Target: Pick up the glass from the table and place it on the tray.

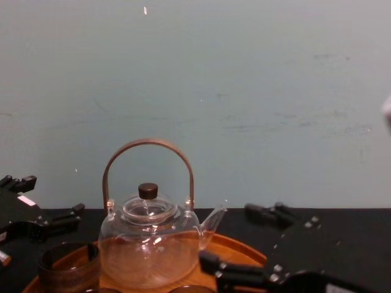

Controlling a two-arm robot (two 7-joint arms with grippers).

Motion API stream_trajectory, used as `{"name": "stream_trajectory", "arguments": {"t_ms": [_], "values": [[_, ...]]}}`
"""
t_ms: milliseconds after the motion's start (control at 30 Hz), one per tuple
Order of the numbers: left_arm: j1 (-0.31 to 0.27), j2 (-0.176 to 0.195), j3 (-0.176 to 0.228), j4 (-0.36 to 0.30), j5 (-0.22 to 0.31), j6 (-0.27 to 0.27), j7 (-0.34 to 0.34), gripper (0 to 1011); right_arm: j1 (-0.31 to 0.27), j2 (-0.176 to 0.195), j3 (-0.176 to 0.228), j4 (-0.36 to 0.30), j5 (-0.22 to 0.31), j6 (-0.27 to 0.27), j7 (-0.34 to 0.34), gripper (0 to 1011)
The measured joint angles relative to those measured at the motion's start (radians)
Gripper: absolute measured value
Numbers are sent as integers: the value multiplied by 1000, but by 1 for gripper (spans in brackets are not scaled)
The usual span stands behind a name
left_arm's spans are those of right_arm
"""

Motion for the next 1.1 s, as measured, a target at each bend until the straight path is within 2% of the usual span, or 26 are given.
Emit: {"name": "stream_trajectory", "arguments": {"t_ms": [233,567,800,1100], "values": [[0,0,0,0,0,0,0,1001,-56,30,72,-50,31,-17,-27,1002],[0,0,0,0,0,0,0,1001,-100,47,171,-19,60,11,-72,1002],[0,0,0,0,0,0,0,1001,-102,47,232,20,72,36,-95,1002],[0,0,0,0,0,0,0,1001,-77,37,276,63,76,59,-107,1002]]}}
